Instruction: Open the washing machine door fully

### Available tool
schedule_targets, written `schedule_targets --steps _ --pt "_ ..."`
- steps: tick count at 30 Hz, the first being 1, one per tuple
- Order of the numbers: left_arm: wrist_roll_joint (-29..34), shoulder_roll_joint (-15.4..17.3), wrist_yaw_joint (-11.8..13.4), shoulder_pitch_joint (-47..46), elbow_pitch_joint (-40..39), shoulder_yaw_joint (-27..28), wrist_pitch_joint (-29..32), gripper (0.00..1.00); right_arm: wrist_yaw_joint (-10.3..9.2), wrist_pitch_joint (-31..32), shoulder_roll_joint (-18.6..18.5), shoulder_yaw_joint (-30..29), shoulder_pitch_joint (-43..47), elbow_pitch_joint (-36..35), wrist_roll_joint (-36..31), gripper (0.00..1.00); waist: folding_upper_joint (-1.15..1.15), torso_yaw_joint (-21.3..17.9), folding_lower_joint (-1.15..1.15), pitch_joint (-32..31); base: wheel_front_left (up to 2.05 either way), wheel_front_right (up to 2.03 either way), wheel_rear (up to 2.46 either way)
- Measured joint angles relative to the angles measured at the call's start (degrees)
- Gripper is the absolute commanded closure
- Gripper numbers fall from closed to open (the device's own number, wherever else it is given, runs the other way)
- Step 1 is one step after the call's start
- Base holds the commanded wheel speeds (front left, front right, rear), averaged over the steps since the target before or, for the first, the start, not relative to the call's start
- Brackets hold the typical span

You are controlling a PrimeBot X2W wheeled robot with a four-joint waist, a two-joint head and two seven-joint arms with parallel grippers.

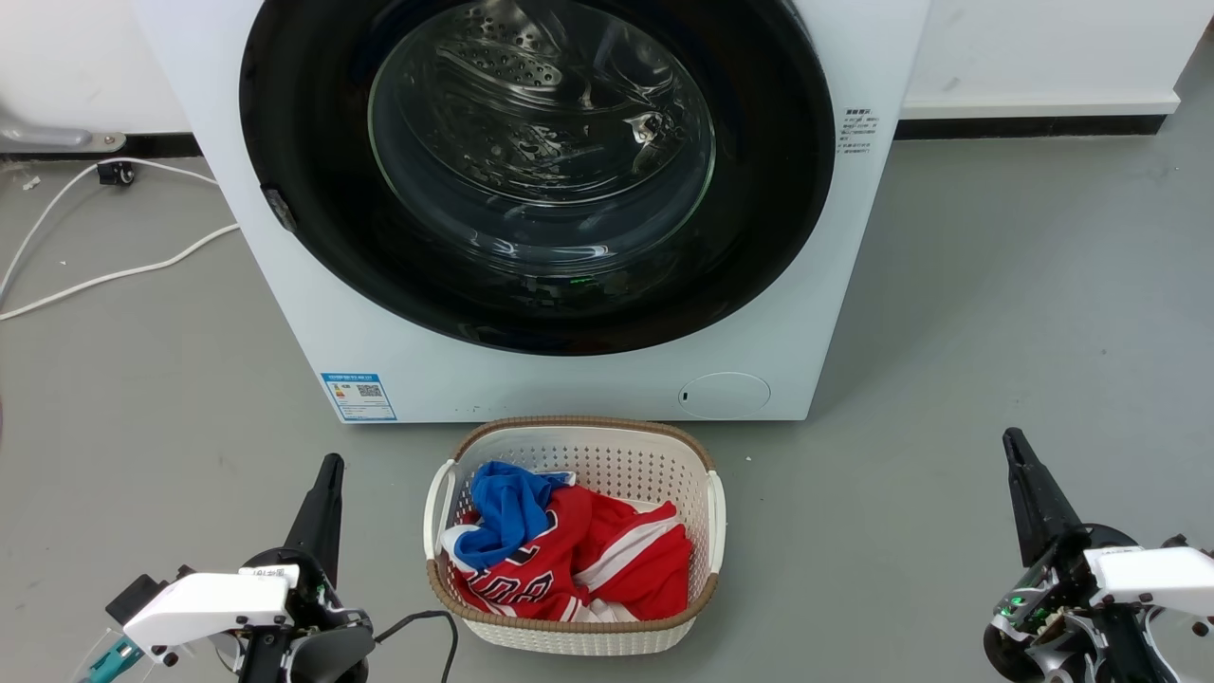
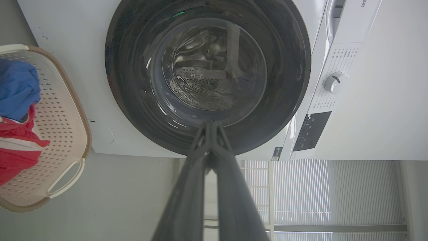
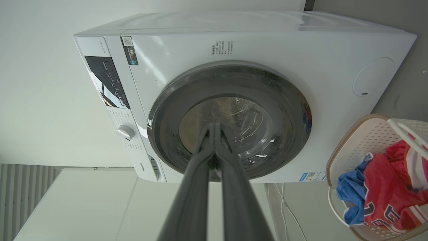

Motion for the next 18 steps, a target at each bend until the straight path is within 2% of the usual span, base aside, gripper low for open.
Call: schedule_targets --steps 18 --pt "0.23 -0.07 0.00 -0.02 0.01 0.11 0.16 1.00 0.00 0.07 0.07 -0.13 -0.01 0.01 -0.13 1.00 0.00 0.00 0.00 0.00 0.00 0.00 0.00"
